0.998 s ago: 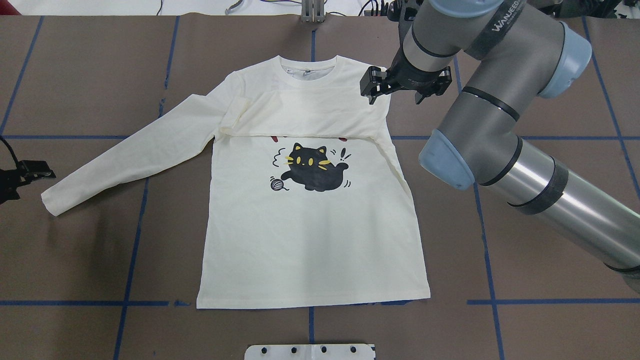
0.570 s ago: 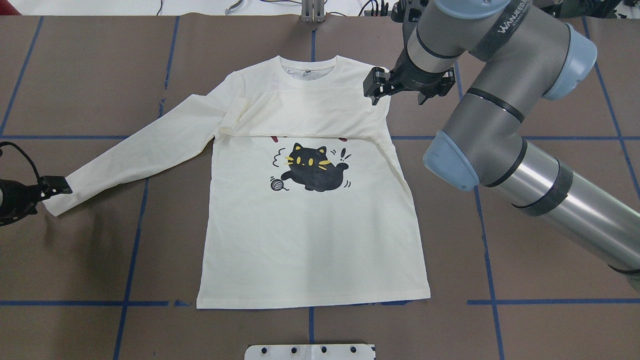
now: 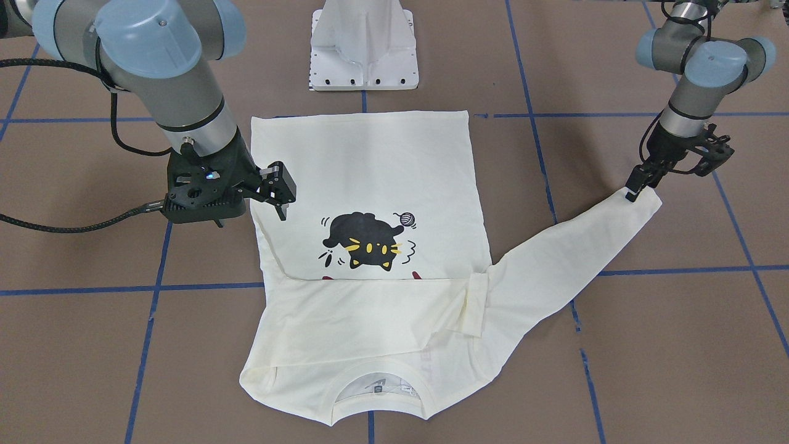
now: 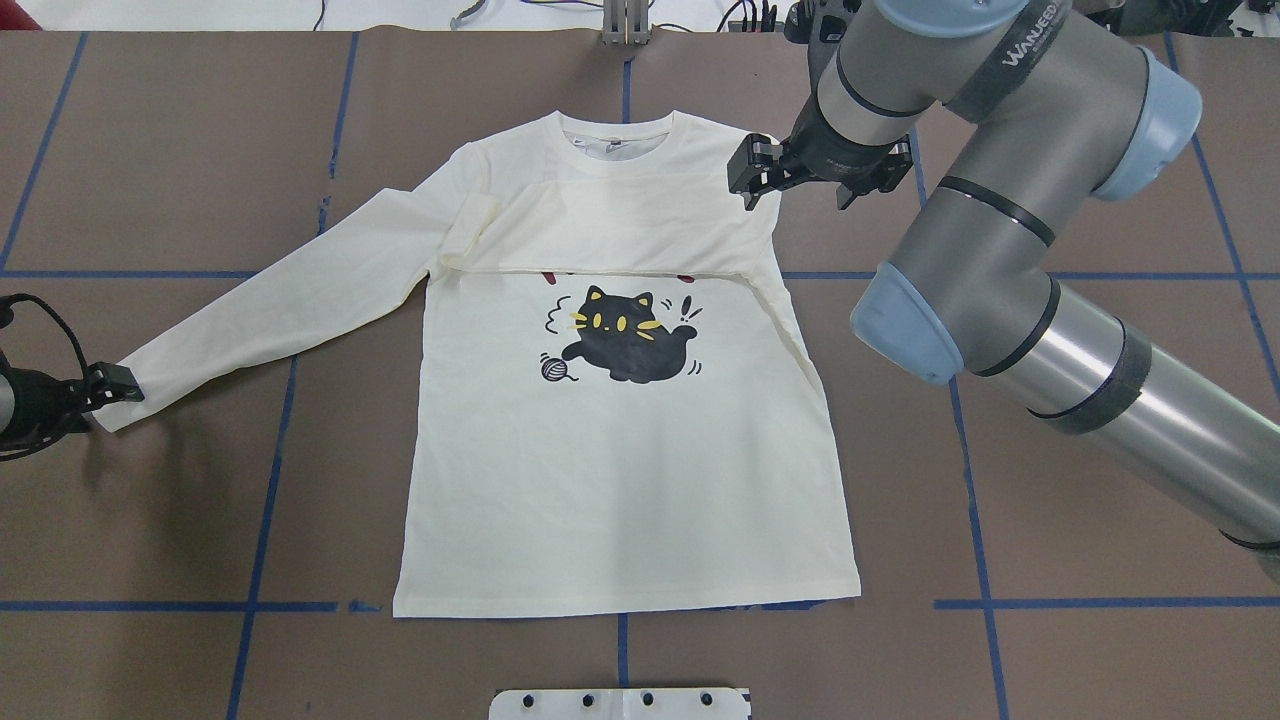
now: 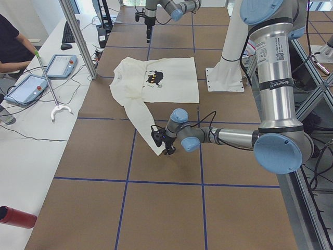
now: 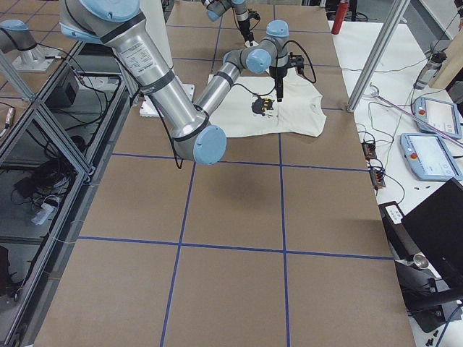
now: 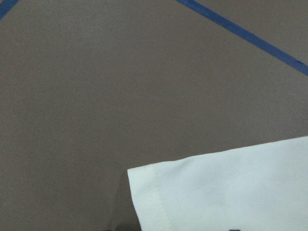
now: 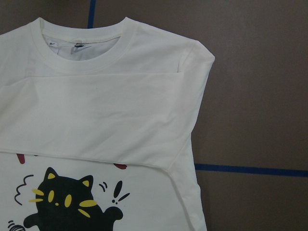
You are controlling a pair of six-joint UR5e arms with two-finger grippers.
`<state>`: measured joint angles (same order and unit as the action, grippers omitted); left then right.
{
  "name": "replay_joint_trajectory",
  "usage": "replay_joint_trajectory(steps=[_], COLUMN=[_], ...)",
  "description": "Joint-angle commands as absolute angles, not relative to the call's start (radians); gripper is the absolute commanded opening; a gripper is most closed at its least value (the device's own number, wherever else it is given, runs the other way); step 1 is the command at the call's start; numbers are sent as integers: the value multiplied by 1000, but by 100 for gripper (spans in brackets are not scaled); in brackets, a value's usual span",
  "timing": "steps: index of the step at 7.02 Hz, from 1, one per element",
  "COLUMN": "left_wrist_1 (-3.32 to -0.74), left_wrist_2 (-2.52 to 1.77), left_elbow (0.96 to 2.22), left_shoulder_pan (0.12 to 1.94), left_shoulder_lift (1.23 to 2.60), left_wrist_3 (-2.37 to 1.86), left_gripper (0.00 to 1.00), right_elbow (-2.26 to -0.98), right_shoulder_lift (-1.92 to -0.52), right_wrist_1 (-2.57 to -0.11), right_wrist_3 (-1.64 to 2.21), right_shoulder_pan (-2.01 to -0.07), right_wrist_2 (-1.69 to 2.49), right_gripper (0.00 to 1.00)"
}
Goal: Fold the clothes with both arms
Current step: 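Release the sleeve with the right gripper while the left gripper grasps the other cuff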
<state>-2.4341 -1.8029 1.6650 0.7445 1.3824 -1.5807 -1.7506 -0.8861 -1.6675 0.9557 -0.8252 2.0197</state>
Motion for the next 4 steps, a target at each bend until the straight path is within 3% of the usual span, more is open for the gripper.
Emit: replay_joint_trajectory(steps=[1,4], left_wrist_1=[-2434,-2281], left_wrist_2=[-1804,-1818], left_elbow=[1678,1846], left_shoulder_pan=[747,752], left_shoulder_lift=[1384,1381], left_wrist_3=[-1577,-1575], left_gripper=[0,0], right_elbow=[-1753,-1764], right_shoulder_lift=[-890,-920], right_wrist_1=[-1667,-1664], right_wrist_3=[956,956], right_shoulder_pan=[-827,-830], right_wrist_2=[2020,2023], right_gripper=[100,100])
